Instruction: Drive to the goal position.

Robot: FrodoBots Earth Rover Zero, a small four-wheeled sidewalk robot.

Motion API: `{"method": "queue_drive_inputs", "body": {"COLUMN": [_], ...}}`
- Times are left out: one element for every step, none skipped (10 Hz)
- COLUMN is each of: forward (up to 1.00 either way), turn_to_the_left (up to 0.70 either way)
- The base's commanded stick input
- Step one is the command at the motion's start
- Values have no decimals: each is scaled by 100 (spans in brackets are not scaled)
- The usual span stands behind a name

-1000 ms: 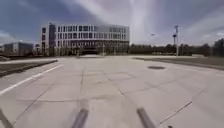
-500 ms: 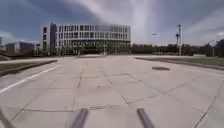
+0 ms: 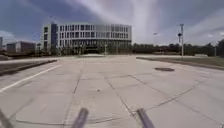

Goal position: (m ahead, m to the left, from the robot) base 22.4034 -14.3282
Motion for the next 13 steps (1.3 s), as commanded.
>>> {"method": "queue_drive_inputs", "body": {"forward": [50,50,50,50,50,50,50,50,50,50,50,50,50], "turn_to_the_left": [0,0,0,0,0,0,0,0,0,0,0,0,0]}}
